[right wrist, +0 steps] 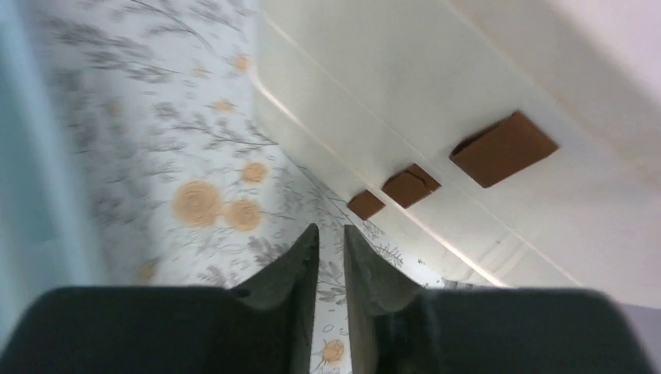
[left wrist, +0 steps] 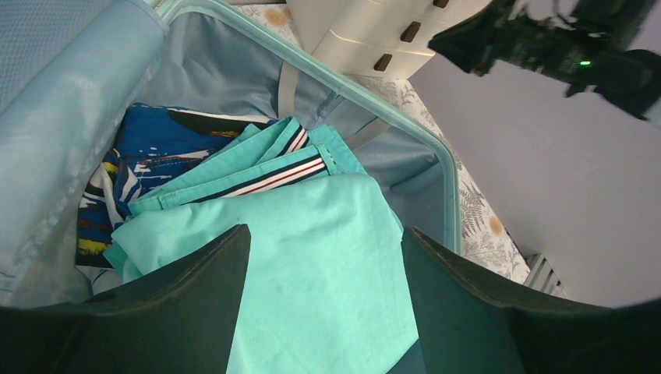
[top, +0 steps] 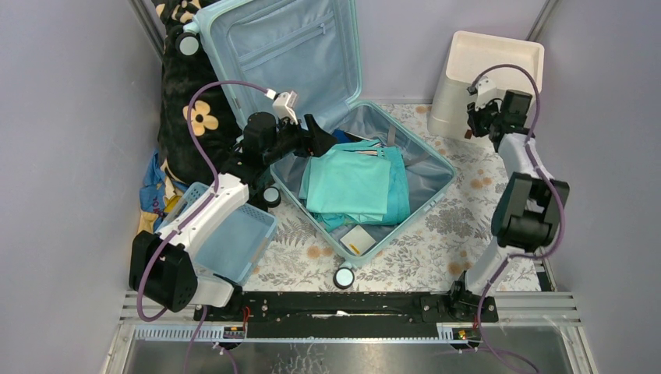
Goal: Open, take out, and arrange the luggage
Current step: Close the drawer of the storage box, then adjust the clothes in the luggage.
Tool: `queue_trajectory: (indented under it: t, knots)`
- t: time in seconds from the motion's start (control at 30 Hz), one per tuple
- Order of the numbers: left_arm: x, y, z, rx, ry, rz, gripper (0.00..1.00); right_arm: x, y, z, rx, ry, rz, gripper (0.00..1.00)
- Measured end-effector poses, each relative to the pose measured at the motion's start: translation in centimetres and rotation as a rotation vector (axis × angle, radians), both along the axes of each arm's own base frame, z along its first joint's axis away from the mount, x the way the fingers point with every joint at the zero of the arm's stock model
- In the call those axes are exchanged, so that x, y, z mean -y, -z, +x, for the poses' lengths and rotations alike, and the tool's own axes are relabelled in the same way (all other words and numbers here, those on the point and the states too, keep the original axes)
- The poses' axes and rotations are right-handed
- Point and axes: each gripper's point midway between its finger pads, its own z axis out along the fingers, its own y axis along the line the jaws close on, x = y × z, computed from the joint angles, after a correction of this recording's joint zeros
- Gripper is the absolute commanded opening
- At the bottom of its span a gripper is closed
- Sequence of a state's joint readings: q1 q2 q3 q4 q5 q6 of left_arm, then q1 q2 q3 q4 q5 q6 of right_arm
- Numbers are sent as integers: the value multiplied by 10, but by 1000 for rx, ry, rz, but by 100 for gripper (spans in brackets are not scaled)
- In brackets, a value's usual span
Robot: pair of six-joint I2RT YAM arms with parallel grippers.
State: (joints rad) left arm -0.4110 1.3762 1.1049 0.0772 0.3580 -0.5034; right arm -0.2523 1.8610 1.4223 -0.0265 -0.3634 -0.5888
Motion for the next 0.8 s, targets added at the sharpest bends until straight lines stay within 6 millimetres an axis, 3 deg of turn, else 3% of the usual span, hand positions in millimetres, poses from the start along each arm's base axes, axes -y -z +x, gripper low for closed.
queue_trajectory:
  t: [0.03, 0.17, 0.3, 0.37, 0.43, 0.57, 0.67, 0.8]
  knots:
    - [0, 0, 0, 7, 1, 6, 79, -10, -13, -7, 15, -42, 16, 42]
    - [0, 0, 7, 44, 3, 17, 80, -68, -77, -38, 92, -297, 135, 44]
    - [5, 21, 19, 13, 18, 31, 79, -144, -112, -46, 49, -493, 342, 49]
    - [7, 39, 25, -26, 22, 46, 79, -196, -106, -52, -30, -584, 440, 53]
    - [8, 56, 28, -62, 22, 65, 79, -243, -88, -64, -132, -642, 510, 55]
    - [3, 73, 29, -97, -3, 92, 77, -320, -48, -81, -310, -686, 600, 56]
    - [-4, 87, 28, -121, -42, 114, 77, -349, -24, -68, -388, -635, 622, 64]
    - [-15, 111, 24, -174, -92, 156, 76, -363, 6, -40, -414, -546, 609, 70]
